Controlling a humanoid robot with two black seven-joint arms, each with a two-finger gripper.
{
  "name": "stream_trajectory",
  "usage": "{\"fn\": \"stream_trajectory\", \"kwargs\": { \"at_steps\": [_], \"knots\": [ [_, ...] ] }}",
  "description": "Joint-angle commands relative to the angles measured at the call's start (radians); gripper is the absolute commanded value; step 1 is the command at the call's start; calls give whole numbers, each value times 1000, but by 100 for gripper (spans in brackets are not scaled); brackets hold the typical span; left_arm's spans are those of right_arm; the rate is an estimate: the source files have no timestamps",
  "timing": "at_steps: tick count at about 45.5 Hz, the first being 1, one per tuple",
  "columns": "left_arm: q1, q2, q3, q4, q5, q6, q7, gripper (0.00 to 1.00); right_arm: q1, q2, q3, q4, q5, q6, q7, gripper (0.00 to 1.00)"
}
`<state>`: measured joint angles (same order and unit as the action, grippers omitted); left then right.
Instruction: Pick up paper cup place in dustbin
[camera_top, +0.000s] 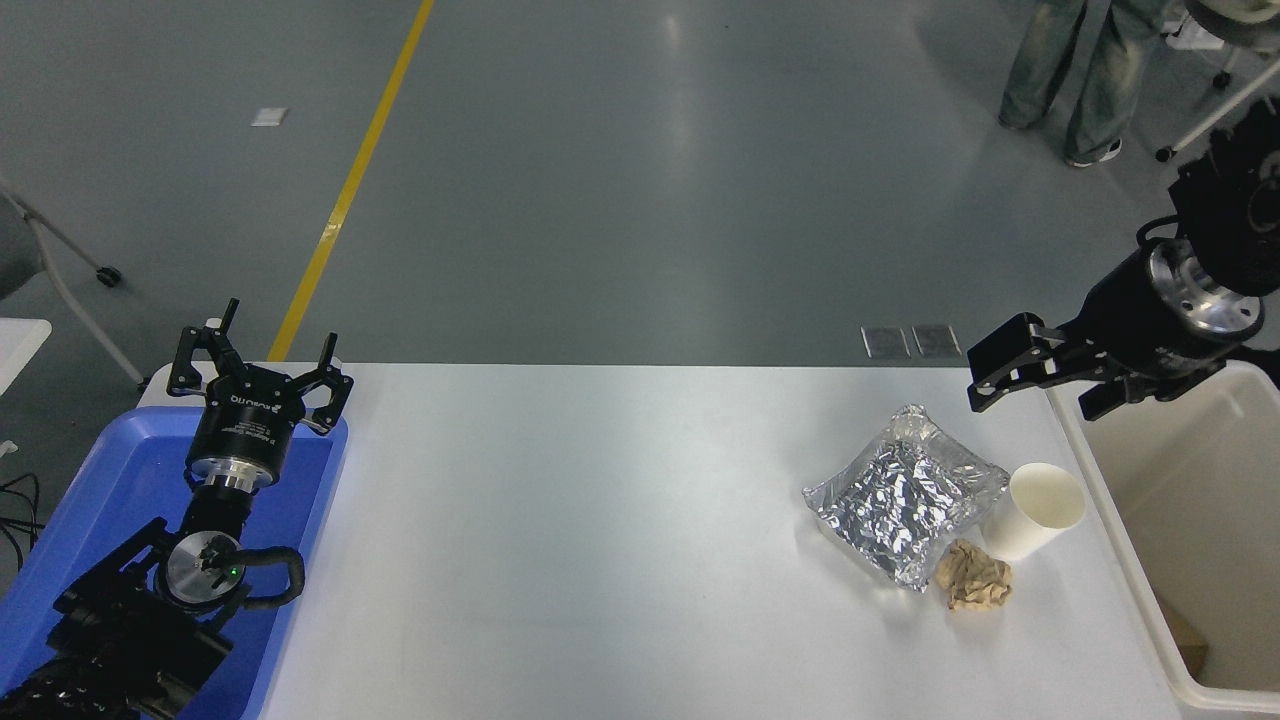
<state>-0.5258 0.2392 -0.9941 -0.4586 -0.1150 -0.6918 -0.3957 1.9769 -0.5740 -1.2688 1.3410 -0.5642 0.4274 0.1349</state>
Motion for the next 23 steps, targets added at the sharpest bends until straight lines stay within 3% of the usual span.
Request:
{"fn": "stream_trajectory", "kwargs": {
  "at_steps": [1, 12, 23],
  "knots": [
    [0, 0, 0, 0, 0, 0, 0, 100, -323, -87, 155, -189, -128, -165, 2, 100],
    [0, 0, 0, 0, 0, 0, 0, 100, -543, -96, 302, -281, -140, -188, 2, 100],
    [-2, 0, 2, 0, 0, 0, 0, 100, -667, -78, 310, -375, -140, -311, 2, 100]
  ]
}}
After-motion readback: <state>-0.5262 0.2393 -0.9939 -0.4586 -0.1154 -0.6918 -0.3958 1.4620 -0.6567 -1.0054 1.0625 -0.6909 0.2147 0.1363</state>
